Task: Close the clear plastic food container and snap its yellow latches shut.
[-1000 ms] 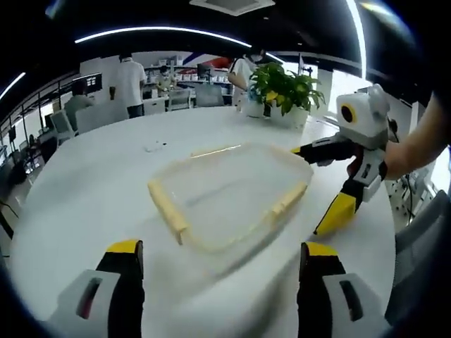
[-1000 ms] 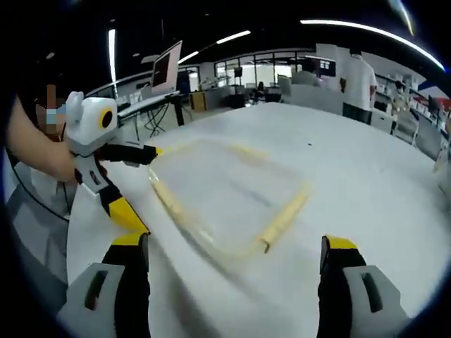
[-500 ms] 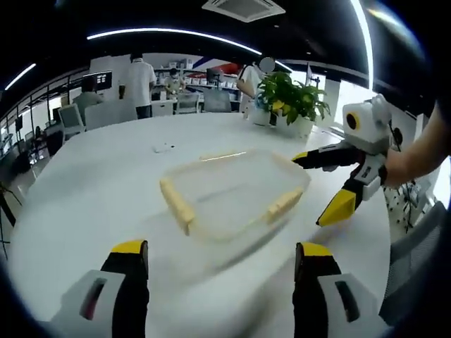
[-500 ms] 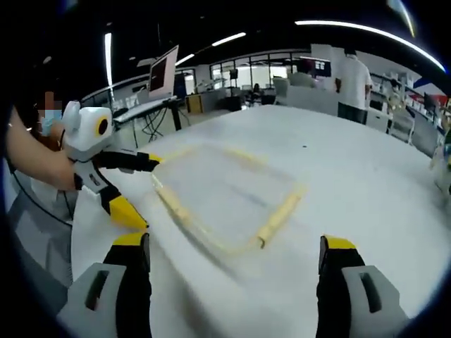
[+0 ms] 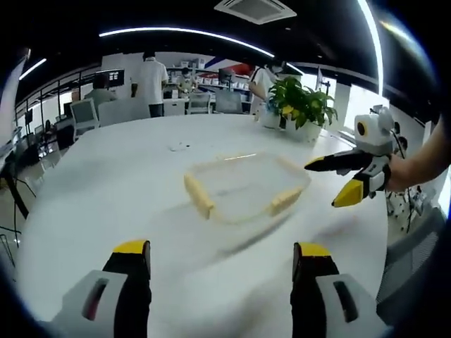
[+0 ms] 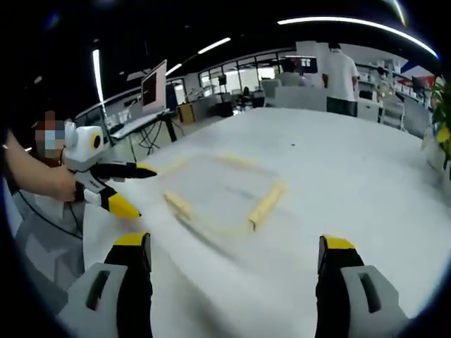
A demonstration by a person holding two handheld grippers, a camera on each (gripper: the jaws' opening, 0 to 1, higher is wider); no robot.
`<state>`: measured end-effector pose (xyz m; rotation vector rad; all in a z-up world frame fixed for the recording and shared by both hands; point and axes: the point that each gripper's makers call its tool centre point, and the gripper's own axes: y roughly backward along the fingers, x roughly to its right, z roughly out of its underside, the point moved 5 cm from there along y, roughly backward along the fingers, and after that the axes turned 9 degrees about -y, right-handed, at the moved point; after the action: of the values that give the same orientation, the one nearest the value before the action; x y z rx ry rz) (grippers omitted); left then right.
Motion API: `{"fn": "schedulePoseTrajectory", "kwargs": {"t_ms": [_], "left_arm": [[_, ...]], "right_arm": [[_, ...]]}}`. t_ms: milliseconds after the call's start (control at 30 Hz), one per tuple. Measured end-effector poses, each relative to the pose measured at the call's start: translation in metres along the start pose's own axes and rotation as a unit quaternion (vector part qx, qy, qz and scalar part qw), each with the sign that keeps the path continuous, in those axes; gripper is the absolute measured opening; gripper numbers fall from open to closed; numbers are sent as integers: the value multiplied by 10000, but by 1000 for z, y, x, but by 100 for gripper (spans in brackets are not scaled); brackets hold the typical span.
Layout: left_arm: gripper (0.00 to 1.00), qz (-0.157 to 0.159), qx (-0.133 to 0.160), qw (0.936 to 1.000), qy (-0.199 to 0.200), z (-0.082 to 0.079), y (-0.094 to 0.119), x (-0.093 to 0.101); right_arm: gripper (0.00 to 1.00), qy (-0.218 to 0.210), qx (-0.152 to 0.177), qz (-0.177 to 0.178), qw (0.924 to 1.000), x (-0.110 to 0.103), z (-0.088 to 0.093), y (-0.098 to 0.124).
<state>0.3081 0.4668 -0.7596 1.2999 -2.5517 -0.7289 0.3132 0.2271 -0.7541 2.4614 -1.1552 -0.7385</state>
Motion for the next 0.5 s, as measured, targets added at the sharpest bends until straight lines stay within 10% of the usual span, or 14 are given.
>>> {"fn": "schedulePoseTrajectory", "kwargs": {"t_ms": [500], "left_arm": [[78,-273,217,9992,177,-5,33,-10]], "right_arm": [[91,-279,211,268,9990,3,-5,37]]}}
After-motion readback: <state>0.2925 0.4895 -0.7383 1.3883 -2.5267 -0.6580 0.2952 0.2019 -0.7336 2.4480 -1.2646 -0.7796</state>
